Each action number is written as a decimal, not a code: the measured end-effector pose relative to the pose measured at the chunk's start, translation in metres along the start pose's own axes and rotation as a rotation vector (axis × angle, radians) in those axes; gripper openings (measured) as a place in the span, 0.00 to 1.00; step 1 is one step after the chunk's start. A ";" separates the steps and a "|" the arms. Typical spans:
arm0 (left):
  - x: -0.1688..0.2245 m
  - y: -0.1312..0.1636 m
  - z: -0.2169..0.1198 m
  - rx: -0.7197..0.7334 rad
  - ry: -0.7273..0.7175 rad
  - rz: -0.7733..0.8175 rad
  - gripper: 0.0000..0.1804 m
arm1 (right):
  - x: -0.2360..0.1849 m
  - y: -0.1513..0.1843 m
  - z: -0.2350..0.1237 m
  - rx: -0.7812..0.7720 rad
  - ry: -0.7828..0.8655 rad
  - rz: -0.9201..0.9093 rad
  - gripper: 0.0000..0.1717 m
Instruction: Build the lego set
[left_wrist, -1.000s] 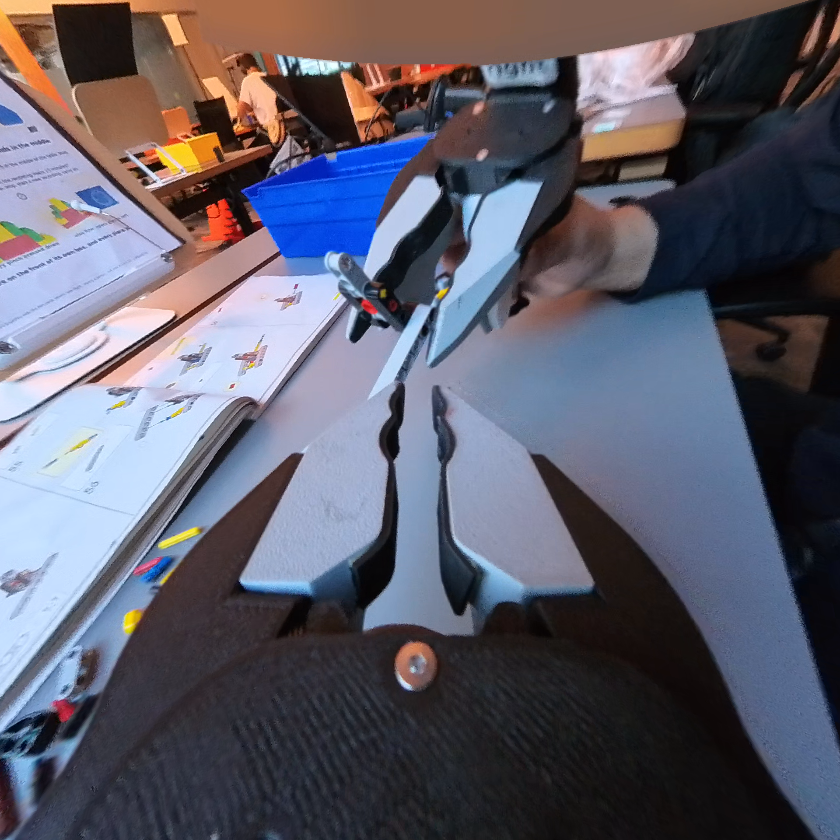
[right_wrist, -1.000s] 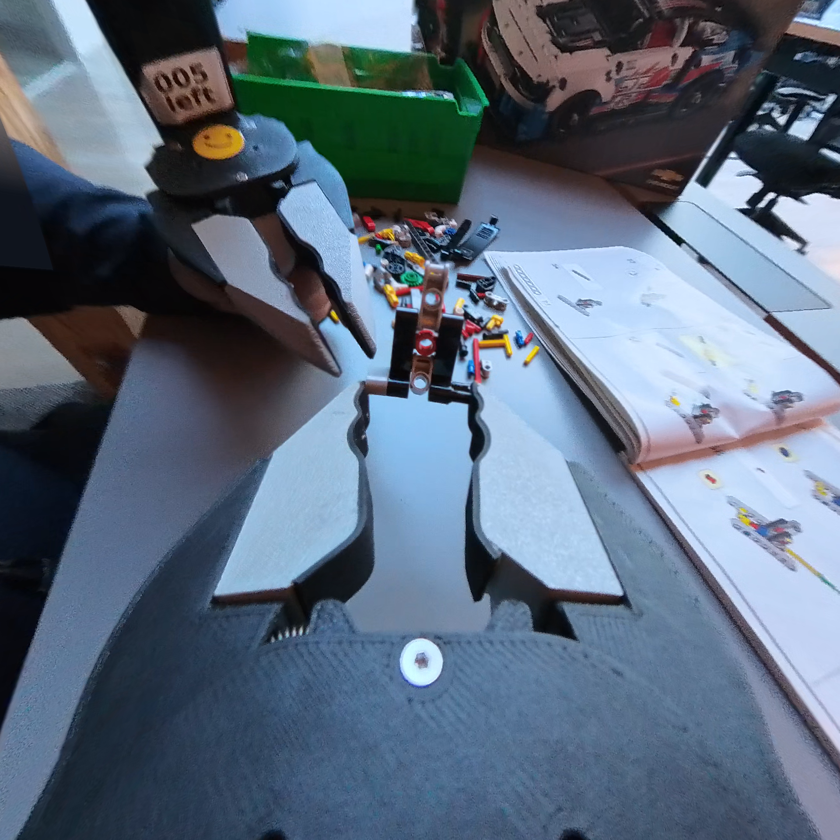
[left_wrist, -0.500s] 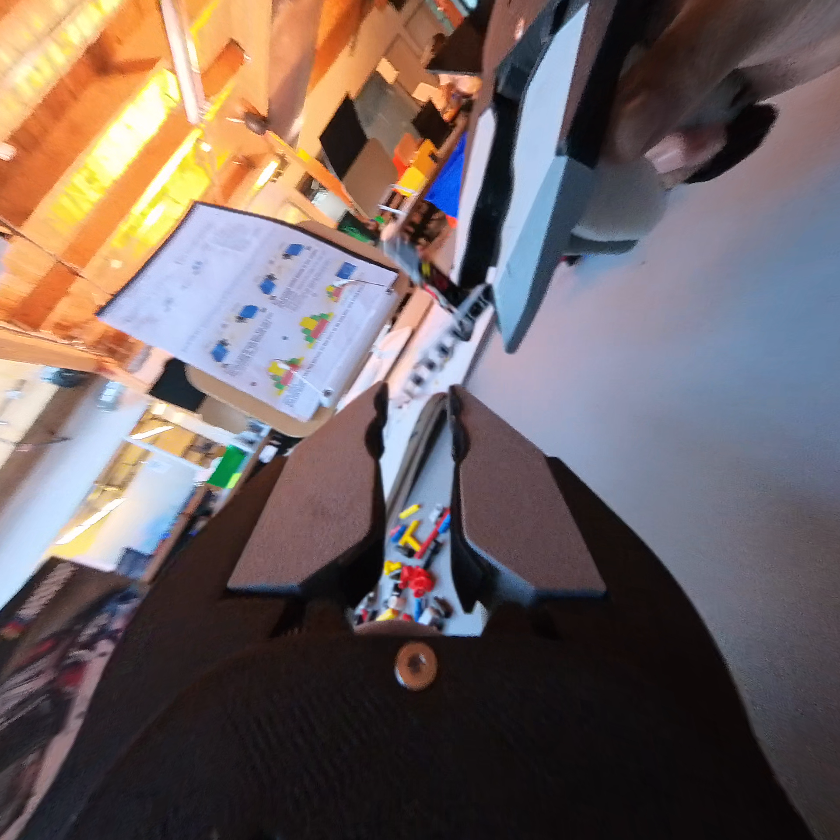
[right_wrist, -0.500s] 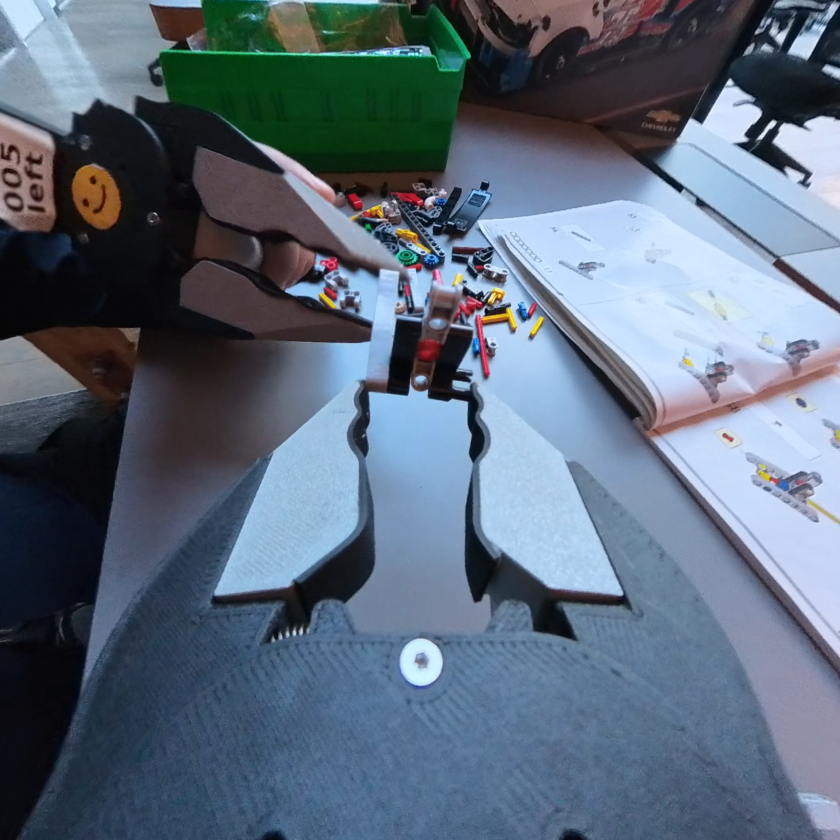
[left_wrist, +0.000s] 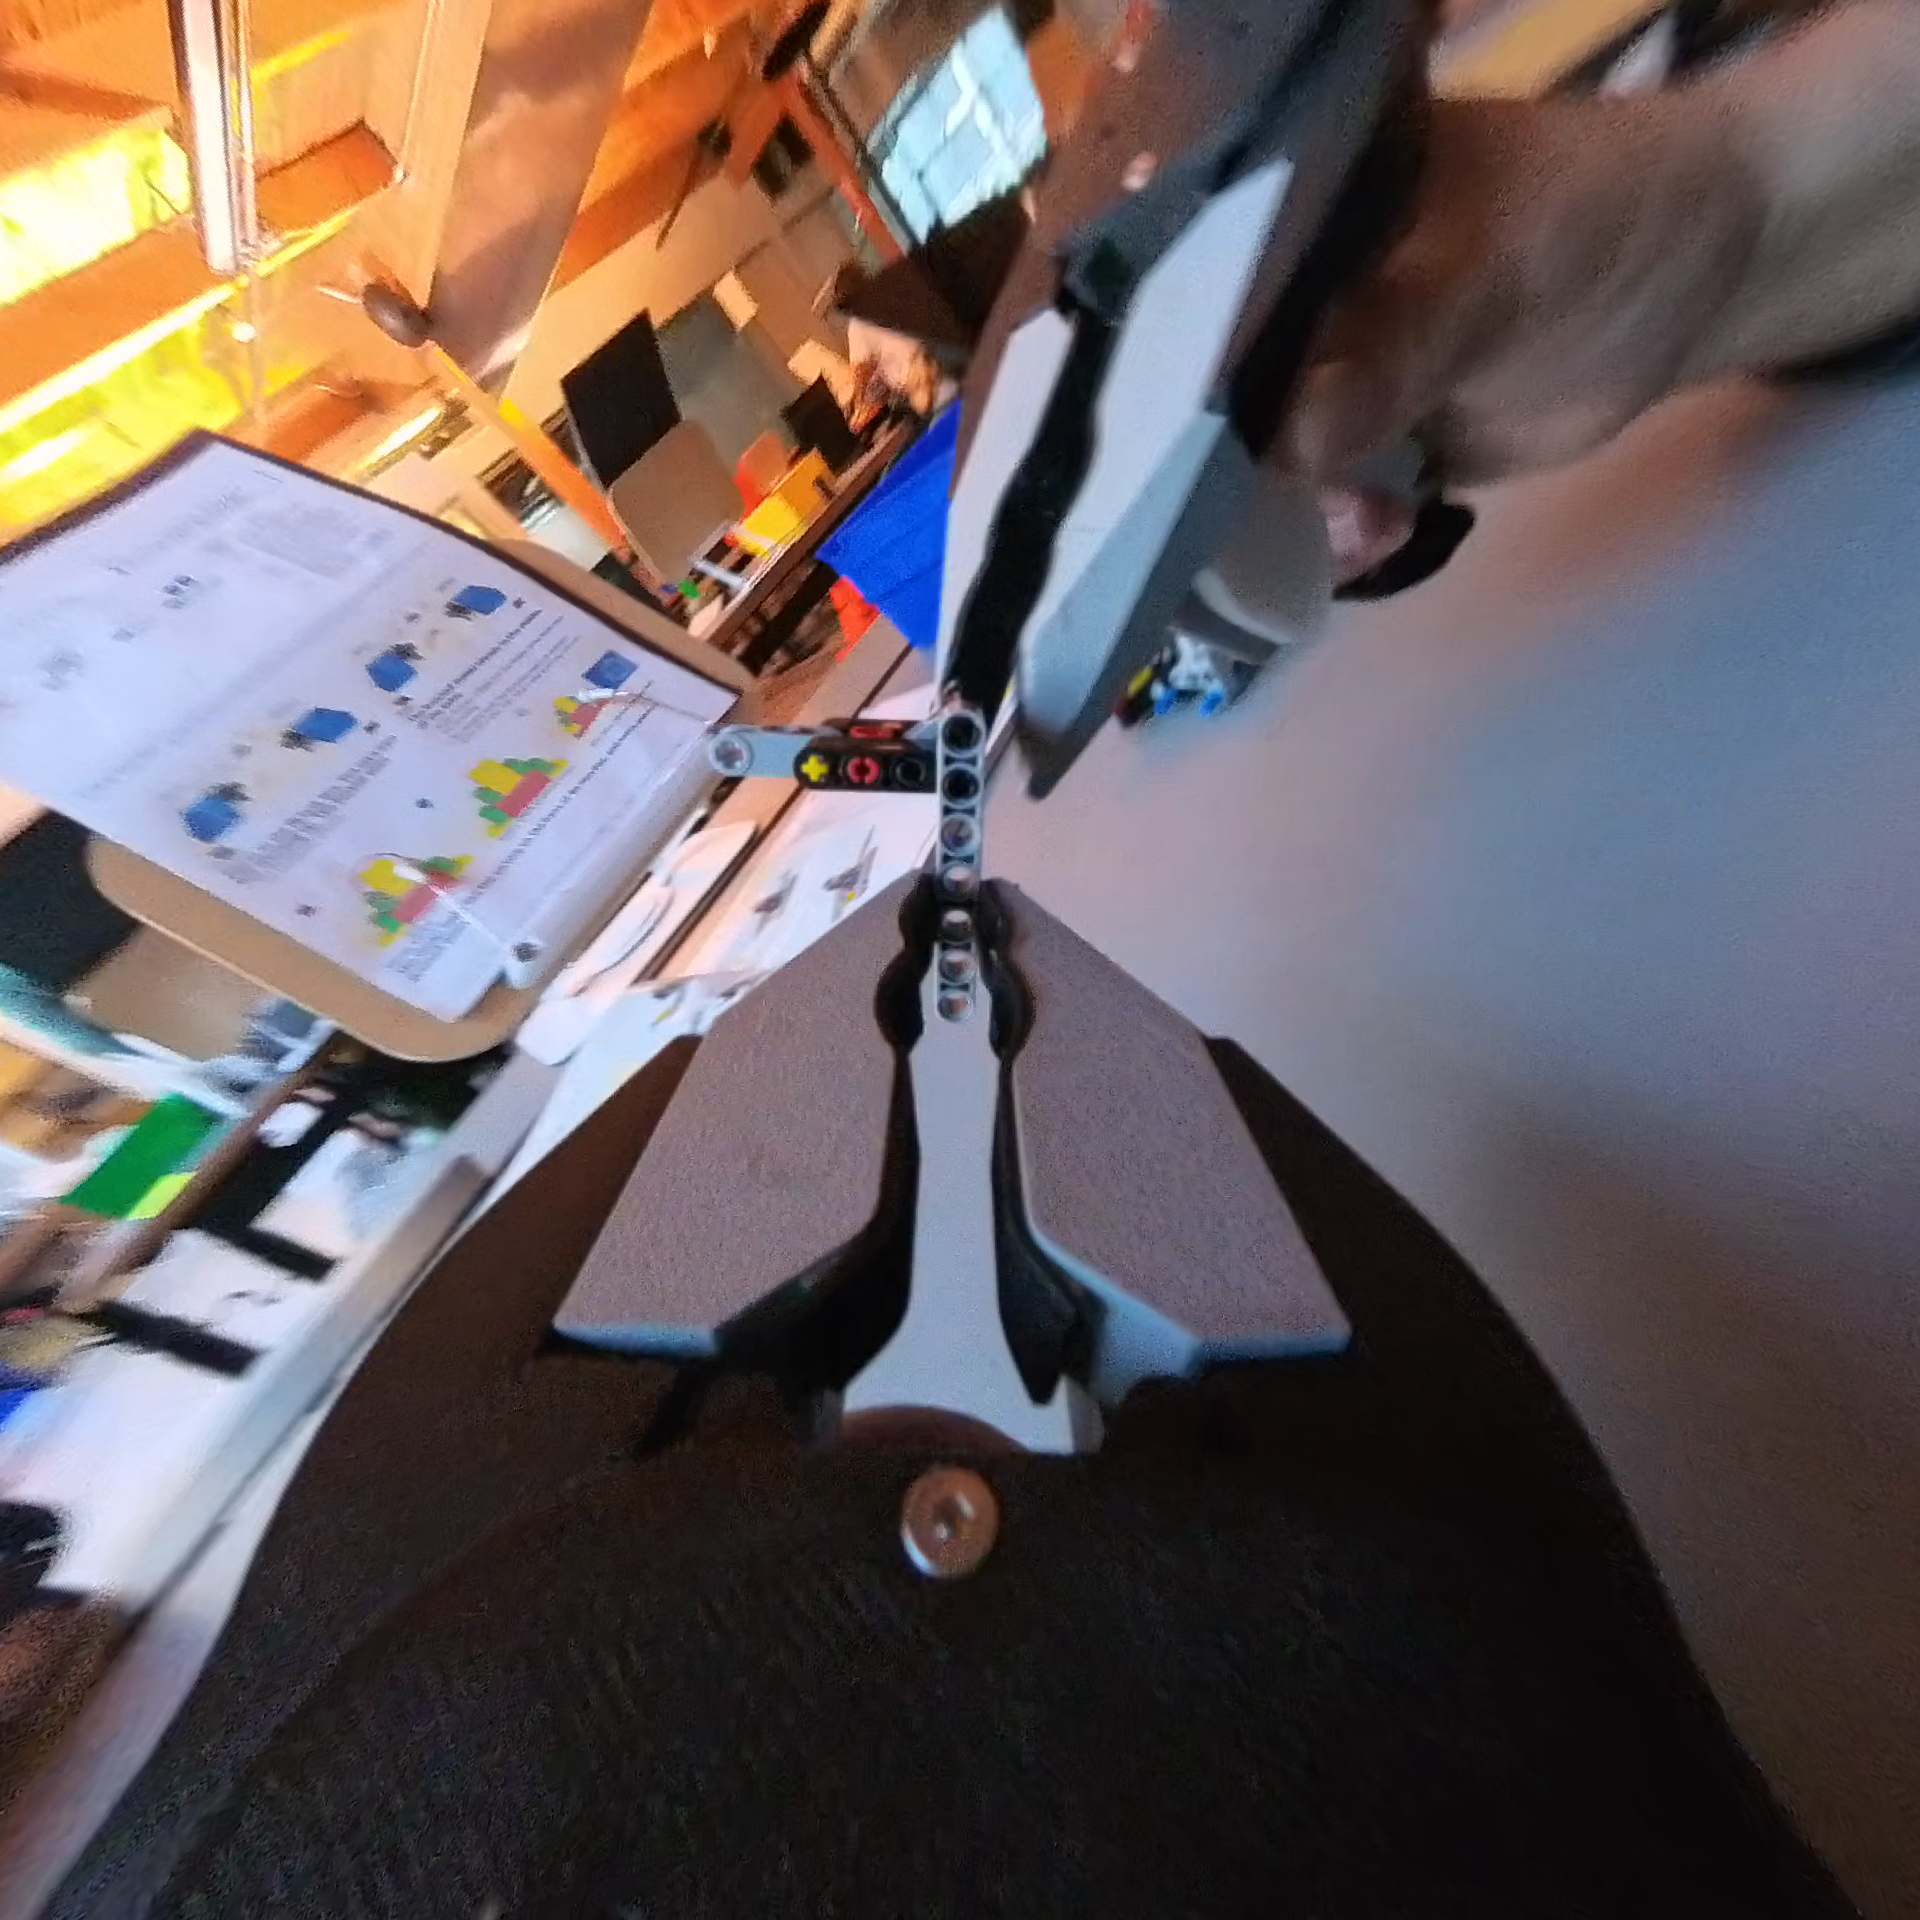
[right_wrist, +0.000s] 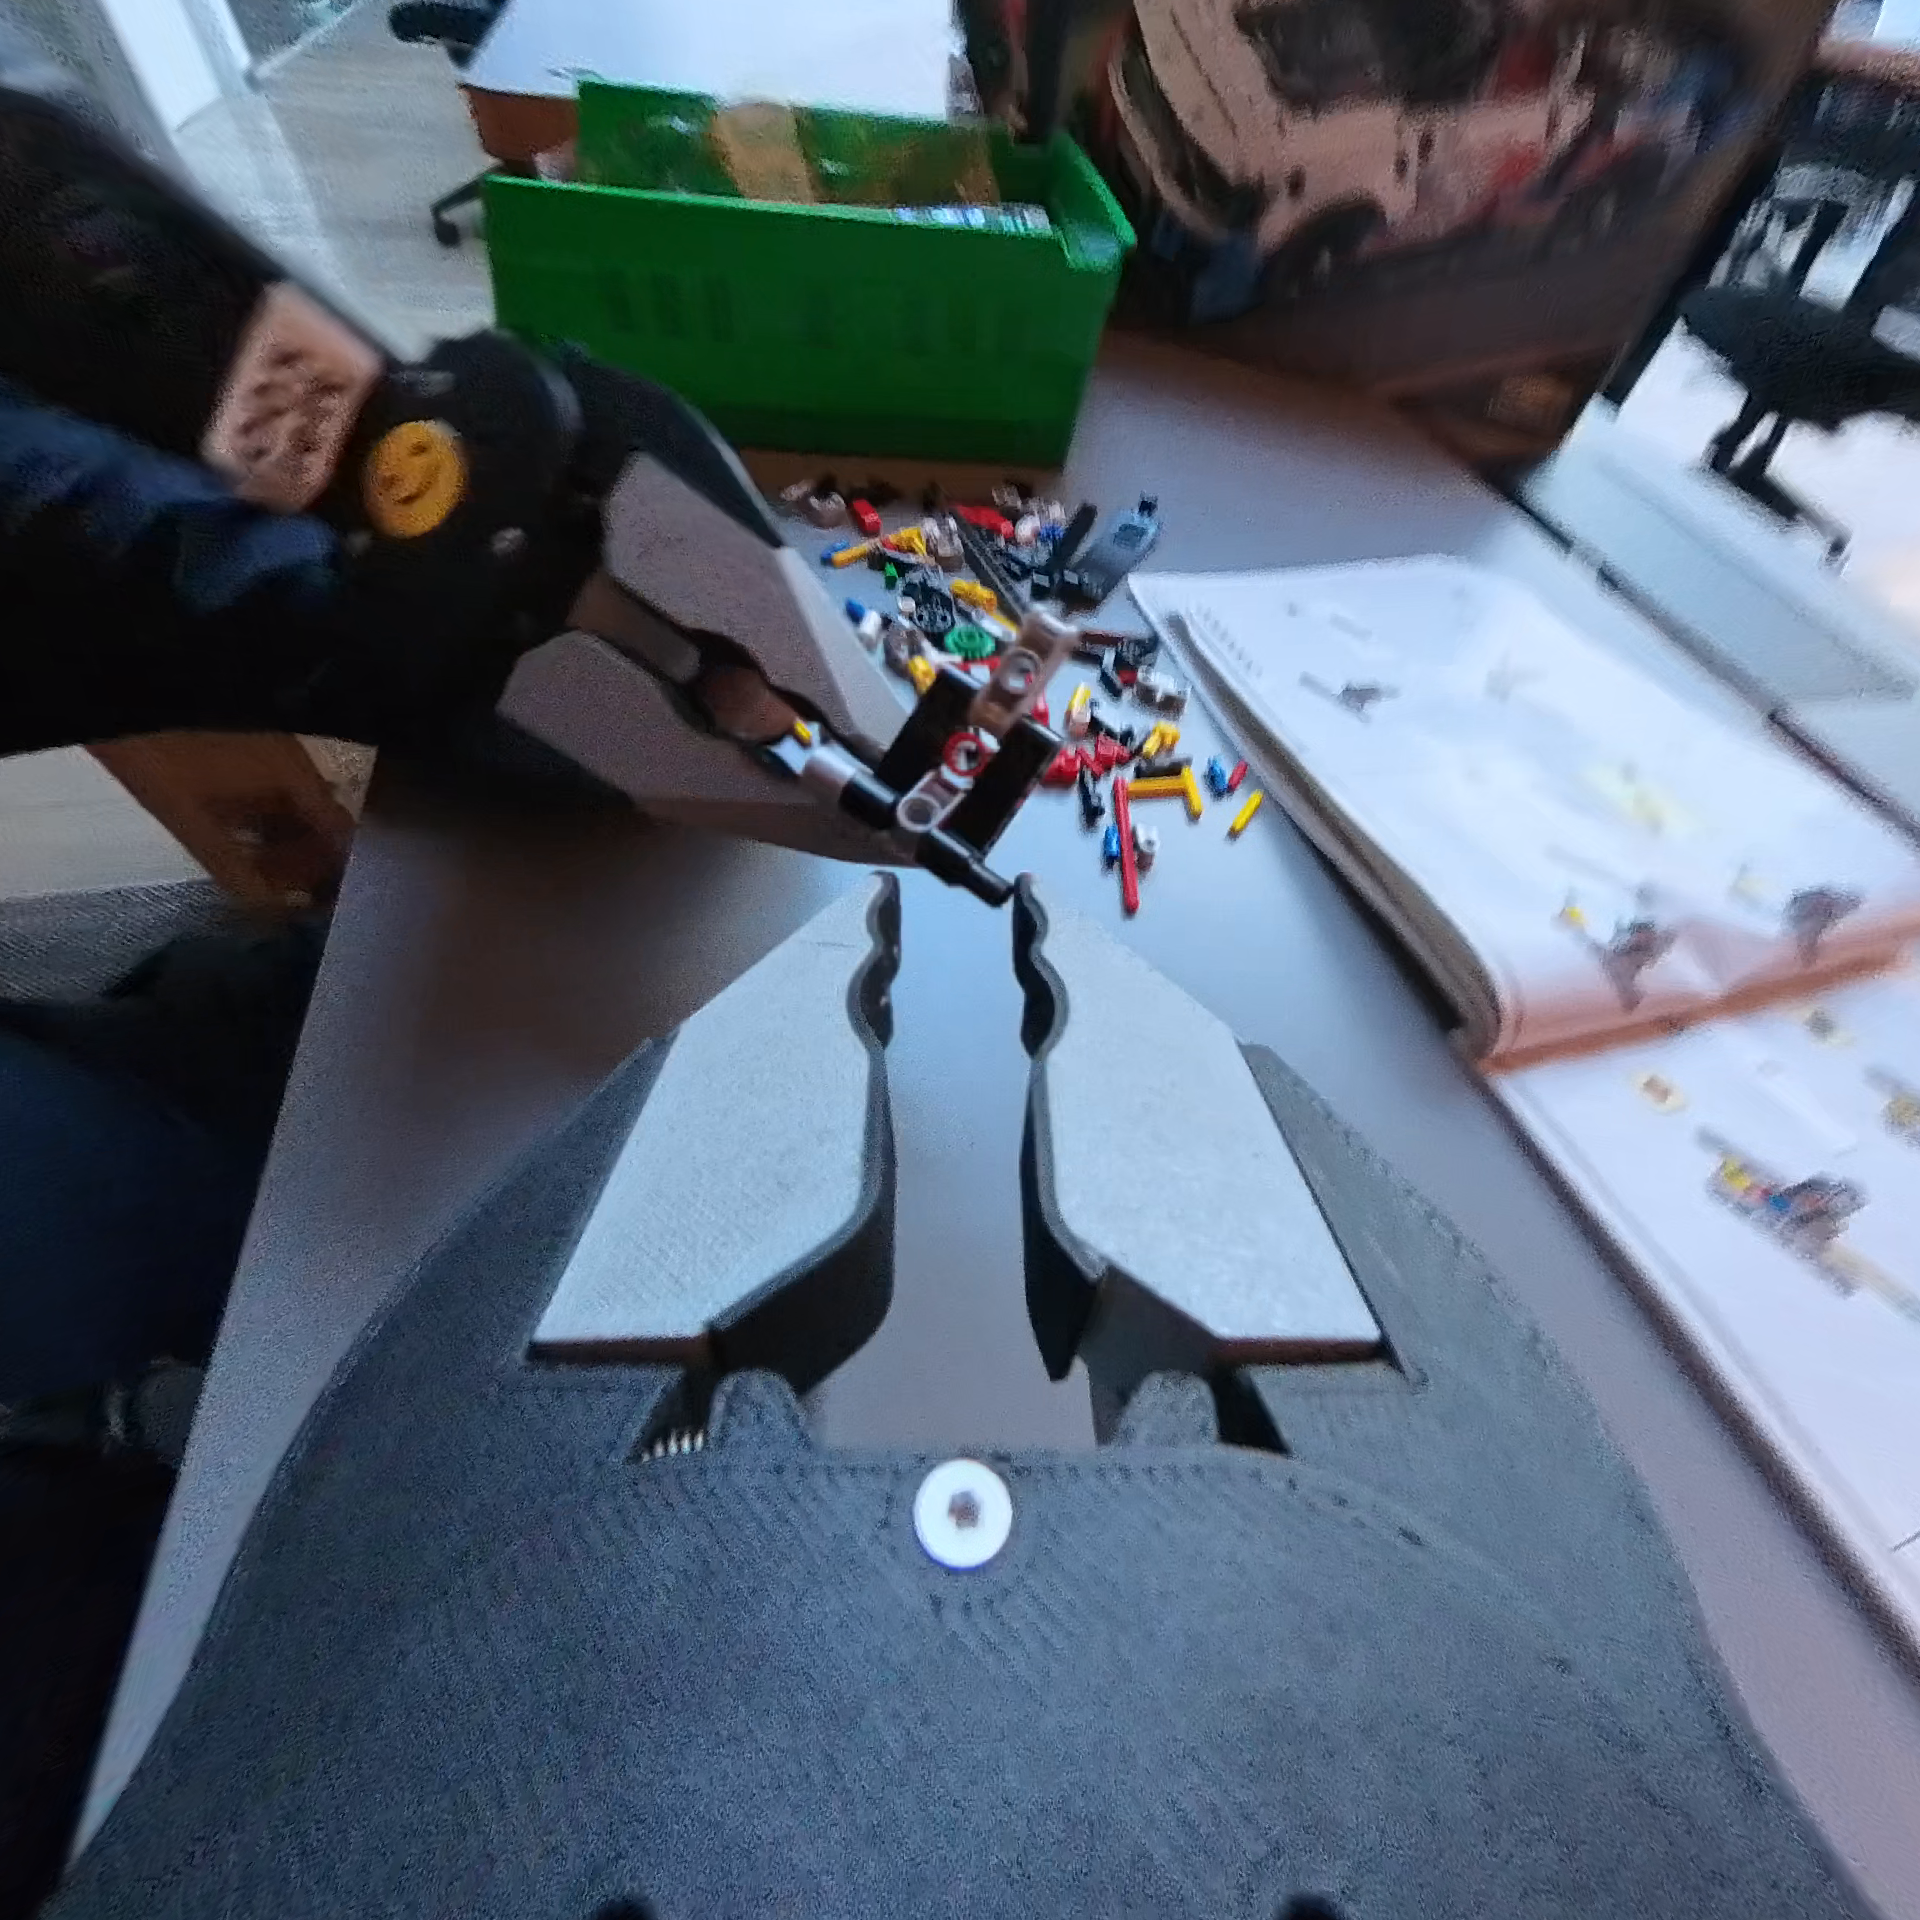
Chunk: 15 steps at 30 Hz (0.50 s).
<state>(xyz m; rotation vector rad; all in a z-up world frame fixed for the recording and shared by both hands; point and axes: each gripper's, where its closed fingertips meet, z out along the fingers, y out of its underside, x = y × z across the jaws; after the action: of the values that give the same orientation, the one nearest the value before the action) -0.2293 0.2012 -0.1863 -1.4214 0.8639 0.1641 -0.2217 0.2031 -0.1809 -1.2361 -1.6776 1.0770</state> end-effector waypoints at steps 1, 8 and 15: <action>-0.005 0.000 -0.002 0.024 0.004 -0.049 0.03 | -0.001 -0.004 -0.003 0.014 0.005 -0.042 0.12; 0.002 -0.010 -0.013 0.146 0.120 -0.070 0.03 | -0.004 -0.017 -0.015 0.043 0.169 -0.392 0.15; 0.011 -0.006 -0.012 0.056 0.313 -0.358 0.02 | -0.016 -0.015 -0.015 0.039 0.265 -0.680 0.05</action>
<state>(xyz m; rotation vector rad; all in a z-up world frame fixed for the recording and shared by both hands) -0.2231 0.1851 -0.1875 -1.5466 0.8422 -0.3600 -0.2095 0.1879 -0.1631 -0.6542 -1.6690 0.5010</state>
